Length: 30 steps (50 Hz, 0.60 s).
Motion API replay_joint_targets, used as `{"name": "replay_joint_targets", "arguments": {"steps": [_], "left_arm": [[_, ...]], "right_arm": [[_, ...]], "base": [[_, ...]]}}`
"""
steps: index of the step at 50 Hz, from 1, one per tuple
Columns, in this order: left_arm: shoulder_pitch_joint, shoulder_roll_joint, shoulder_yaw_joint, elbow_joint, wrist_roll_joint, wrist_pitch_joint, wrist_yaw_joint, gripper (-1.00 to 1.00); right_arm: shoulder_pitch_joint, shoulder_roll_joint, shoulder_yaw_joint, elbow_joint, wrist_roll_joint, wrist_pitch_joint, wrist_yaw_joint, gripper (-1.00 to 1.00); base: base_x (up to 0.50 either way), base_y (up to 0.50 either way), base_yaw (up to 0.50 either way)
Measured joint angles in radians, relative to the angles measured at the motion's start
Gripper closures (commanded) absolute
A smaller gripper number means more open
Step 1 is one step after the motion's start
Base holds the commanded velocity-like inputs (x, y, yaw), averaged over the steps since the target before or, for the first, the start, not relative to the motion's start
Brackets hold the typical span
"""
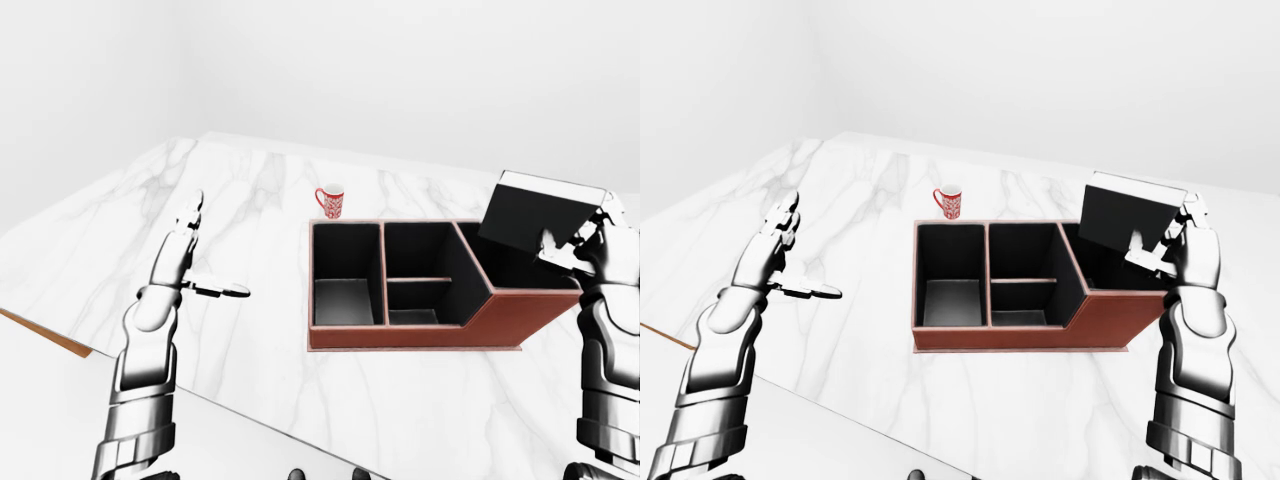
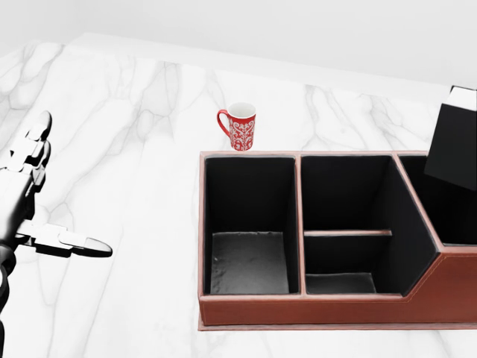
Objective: Pick up the book and place it in the right compartment of the caddy.
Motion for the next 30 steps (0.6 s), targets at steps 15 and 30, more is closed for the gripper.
{"name": "replay_joint_targets", "arguments": {"steps": [15,30], "left_arm": [[-0.006,0.002,-0.003,0.040,0.000,0.000,0.006,-1.00],[-0.005,0.002,-0.004,0.026,0.004,0.000,0.003,-1.00]], "right_arm": [[0.006,0.007,0.006,0.016,-0.004,0.000,-0.001,1.00],[0.002,0.008,0.013,0.051,-0.009,0.000,-0.003,1.00]], "base": [[0.00,0.00,0.00],[0.00,0.00,0.00]]}}
